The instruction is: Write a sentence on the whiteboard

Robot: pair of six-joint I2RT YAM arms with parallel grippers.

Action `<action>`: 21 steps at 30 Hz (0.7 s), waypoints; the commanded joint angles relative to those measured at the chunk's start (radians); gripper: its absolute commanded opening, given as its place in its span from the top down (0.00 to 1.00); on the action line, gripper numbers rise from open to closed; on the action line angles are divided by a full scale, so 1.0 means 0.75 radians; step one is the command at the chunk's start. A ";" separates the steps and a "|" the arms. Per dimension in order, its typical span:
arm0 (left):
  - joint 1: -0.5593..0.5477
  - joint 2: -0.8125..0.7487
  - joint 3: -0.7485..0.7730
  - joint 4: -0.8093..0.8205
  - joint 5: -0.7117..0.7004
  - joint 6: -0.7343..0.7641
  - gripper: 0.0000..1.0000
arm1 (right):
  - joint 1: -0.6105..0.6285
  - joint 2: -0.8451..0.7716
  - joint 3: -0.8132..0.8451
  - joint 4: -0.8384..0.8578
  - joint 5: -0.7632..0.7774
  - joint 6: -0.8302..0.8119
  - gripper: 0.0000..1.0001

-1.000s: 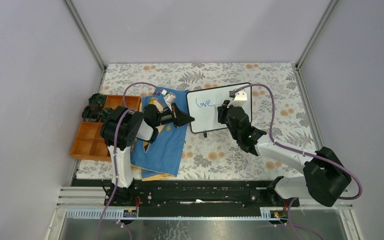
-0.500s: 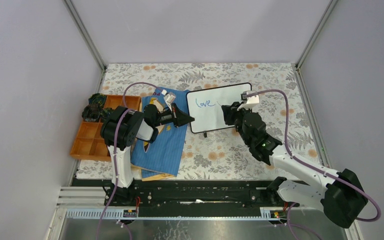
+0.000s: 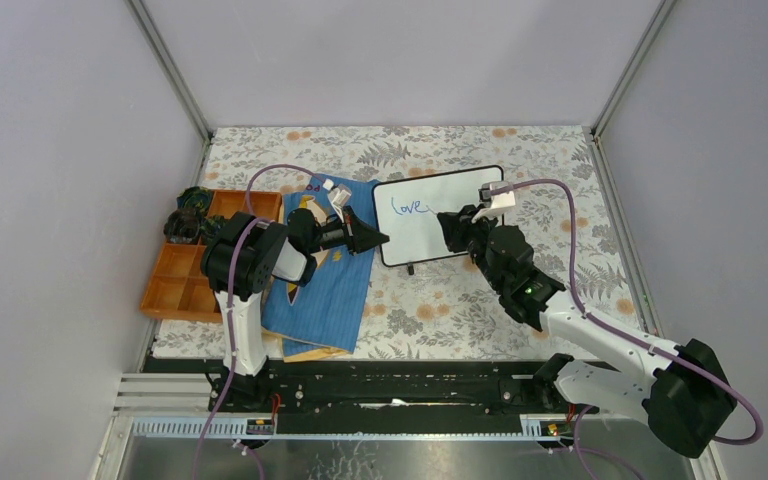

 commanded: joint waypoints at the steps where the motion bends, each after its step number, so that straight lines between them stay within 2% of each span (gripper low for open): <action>1: 0.014 0.060 -0.033 -0.100 -0.018 0.108 1.00 | -0.007 -0.008 0.011 0.084 -0.038 -0.019 1.00; 12: 0.029 0.078 -0.032 -0.082 -0.020 0.083 1.00 | -0.007 0.027 0.006 0.099 -0.030 -0.009 1.00; 21: 0.031 0.081 -0.035 -0.080 -0.029 0.078 1.00 | -0.007 0.083 0.028 0.129 0.072 0.008 1.00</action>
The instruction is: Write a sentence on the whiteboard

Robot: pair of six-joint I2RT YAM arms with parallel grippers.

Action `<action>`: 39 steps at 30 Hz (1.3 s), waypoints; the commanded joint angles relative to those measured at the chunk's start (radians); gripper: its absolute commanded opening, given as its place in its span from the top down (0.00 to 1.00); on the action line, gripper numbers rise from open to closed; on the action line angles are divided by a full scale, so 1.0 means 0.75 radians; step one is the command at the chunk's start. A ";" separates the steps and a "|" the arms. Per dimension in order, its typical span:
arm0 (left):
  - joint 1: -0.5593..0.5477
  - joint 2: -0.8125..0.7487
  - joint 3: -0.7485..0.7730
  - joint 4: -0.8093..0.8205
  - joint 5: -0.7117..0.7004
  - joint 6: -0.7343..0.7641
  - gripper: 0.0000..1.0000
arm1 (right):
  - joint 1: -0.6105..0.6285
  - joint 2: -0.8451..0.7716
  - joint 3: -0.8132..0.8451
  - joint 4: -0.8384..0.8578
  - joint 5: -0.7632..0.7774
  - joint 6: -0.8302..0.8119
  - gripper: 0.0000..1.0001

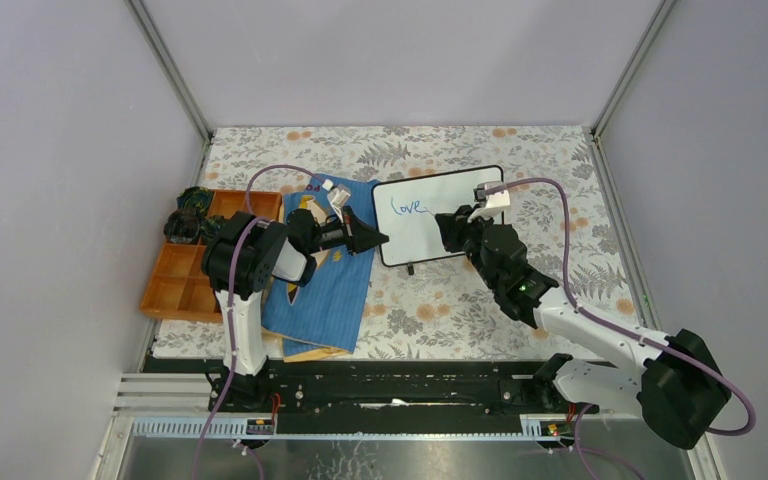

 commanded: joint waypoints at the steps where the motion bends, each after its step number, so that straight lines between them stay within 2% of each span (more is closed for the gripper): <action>1: 0.022 0.067 -0.034 -0.102 -0.037 0.083 1.00 | -0.006 0.032 0.037 0.094 0.075 0.003 1.00; 11: 0.035 0.088 -0.027 -0.072 -0.036 0.037 1.00 | -0.007 0.105 0.092 0.108 0.102 0.013 1.00; 19: 0.036 0.088 -0.031 -0.065 -0.038 0.043 1.00 | -0.013 0.138 0.144 0.104 0.214 -0.042 1.00; 39: 0.037 0.088 -0.034 -0.064 -0.038 0.047 1.00 | -0.067 0.232 0.213 0.073 0.178 -0.029 1.00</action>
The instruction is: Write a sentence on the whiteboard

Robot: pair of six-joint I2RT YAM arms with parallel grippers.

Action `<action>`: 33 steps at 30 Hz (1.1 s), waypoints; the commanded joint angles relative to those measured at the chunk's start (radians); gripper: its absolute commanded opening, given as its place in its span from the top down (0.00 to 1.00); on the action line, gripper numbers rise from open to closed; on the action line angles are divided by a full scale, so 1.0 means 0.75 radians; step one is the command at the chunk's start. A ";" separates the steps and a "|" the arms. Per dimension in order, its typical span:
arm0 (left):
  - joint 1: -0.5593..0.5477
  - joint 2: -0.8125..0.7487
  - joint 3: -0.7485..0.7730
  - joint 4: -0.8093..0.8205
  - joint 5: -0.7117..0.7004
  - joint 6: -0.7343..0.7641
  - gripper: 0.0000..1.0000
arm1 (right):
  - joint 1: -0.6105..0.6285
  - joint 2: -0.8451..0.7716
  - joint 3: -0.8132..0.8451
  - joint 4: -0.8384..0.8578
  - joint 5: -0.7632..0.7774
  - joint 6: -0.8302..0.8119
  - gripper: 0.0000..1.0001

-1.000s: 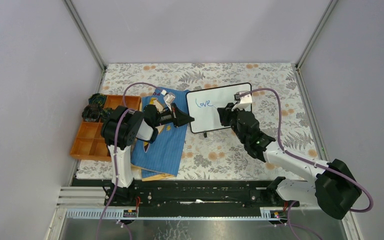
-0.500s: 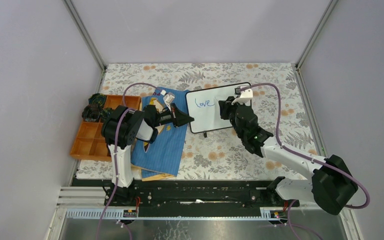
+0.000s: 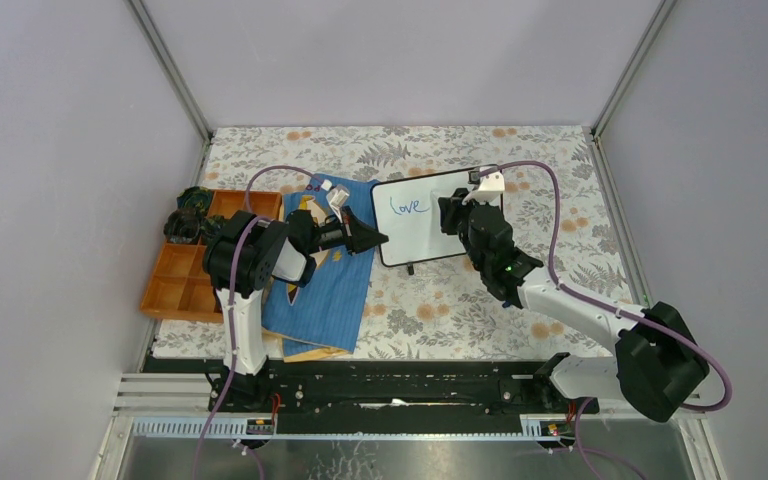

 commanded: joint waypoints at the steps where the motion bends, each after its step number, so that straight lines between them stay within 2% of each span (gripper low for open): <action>1: 0.028 0.066 -0.033 -0.105 -0.045 0.079 1.00 | -0.020 0.009 0.062 0.050 0.026 -0.003 1.00; 33: 0.026 0.062 -0.033 -0.116 -0.050 0.086 1.00 | -0.045 0.058 0.052 0.045 0.009 0.024 1.00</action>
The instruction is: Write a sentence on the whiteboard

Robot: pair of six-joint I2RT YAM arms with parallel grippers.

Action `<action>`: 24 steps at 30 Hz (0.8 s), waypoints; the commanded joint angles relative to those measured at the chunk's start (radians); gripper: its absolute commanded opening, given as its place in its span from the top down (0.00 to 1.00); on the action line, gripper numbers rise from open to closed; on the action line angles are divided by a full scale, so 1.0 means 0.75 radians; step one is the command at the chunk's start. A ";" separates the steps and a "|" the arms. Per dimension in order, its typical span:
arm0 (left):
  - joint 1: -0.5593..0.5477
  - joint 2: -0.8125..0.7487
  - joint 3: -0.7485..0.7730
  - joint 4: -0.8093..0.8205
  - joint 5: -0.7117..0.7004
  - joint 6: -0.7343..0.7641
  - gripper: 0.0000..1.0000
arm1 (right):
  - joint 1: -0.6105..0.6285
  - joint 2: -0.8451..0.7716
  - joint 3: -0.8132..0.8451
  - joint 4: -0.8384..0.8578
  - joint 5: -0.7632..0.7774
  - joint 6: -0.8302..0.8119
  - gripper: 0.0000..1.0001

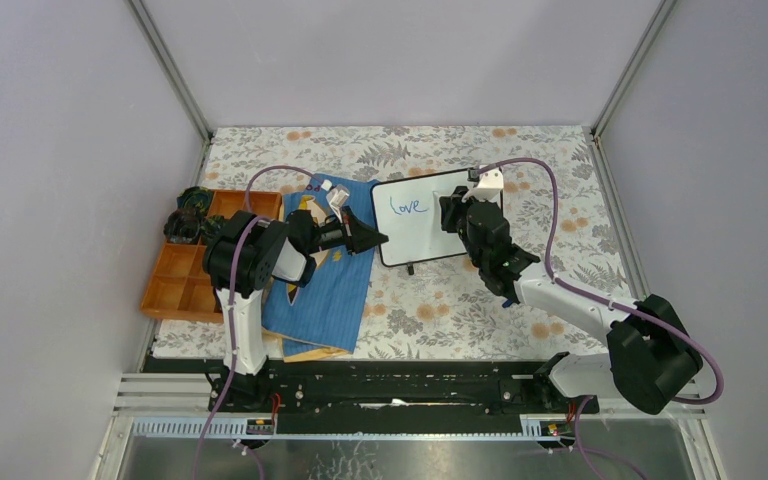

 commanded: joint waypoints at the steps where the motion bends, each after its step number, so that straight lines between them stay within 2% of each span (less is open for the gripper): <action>1: 0.026 0.061 -0.033 -0.121 -0.049 0.087 1.00 | -0.011 -0.006 0.030 0.039 0.018 0.009 1.00; 24: 0.024 0.057 -0.039 -0.124 -0.053 0.089 1.00 | -0.009 -0.068 -0.106 -0.041 -0.028 0.078 1.00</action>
